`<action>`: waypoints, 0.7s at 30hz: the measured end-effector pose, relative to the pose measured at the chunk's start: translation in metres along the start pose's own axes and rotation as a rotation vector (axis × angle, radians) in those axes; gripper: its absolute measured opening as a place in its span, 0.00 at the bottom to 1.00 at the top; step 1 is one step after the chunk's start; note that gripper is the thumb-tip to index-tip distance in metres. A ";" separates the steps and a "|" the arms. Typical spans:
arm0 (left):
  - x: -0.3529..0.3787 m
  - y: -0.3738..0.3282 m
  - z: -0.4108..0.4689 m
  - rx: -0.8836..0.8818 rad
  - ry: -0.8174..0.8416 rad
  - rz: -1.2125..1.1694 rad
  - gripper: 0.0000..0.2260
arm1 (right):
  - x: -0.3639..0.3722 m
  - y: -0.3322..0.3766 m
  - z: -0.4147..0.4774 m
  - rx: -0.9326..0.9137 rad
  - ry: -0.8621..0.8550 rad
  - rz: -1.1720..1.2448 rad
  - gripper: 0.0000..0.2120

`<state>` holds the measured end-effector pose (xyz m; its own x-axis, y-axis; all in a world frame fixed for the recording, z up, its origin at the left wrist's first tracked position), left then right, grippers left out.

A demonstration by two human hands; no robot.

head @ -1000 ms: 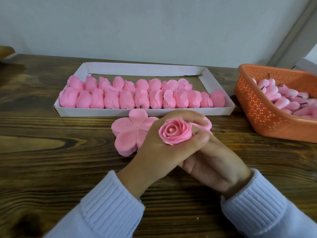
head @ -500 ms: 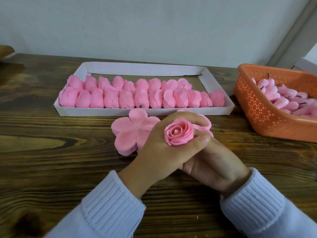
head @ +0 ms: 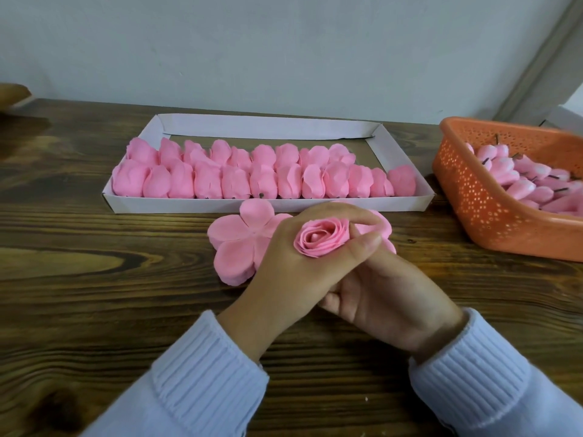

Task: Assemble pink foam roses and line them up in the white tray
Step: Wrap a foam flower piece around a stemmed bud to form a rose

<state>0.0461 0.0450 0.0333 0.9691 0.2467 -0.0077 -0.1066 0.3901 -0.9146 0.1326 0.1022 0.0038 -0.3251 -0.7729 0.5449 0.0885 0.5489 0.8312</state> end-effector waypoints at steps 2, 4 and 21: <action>0.001 0.001 0.000 0.007 0.002 0.002 0.08 | -0.002 0.000 0.000 -0.030 -0.030 0.004 0.11; 0.002 0.001 -0.001 0.024 0.001 -0.010 0.08 | -0.002 0.003 -0.002 -0.054 -0.008 0.035 0.11; 0.002 0.001 -0.001 0.025 0.036 -0.055 0.10 | 0.006 0.005 -0.003 -0.101 0.092 0.031 0.17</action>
<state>0.0485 0.0453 0.0325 0.9810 0.1921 0.0269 -0.0583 0.4242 -0.9037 0.1336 0.0997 0.0113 -0.2333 -0.7846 0.5744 0.1932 0.5415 0.8182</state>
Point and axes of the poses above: each hand's wrist, its own z-axis towards the middle knuckle, its own x-axis out of the palm, y = z × x, the point moved 3 cm from there along z, towards the middle knuckle, and after that the axes turned 4 degrees about y, right-handed, at the moved point
